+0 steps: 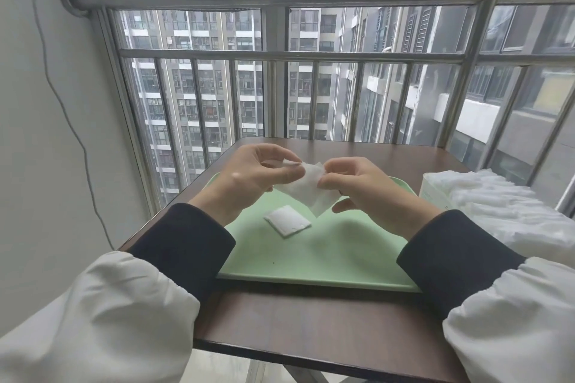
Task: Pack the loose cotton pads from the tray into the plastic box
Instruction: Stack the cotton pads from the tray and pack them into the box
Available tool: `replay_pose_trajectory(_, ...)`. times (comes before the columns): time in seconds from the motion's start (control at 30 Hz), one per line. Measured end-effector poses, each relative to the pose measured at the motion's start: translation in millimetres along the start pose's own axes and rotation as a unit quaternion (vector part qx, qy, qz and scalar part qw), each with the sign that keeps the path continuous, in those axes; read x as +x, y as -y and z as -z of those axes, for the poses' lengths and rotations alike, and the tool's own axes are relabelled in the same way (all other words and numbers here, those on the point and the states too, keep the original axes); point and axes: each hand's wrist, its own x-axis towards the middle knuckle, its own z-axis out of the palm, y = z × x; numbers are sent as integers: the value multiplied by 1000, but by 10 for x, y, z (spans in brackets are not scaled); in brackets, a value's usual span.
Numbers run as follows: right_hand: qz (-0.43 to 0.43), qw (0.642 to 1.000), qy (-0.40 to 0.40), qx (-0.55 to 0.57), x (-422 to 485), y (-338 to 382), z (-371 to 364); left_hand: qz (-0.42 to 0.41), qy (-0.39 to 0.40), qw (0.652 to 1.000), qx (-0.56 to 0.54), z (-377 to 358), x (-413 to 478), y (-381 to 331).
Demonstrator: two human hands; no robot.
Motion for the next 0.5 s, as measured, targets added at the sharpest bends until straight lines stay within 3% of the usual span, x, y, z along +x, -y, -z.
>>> replay_pose_trajectory(0.2,5,1000,19,9,11,-16,-7,12,28,998,-48,-8,9,17)
replay_pose_trajectory(0.37,3,998,30,53,26,-63,12,13,-39,996,-79,19,47,51)
replay_pose_trajectory(0.5,-18,997,-59,47,66,-90,46,28,-102,989,-106,55,65,71)
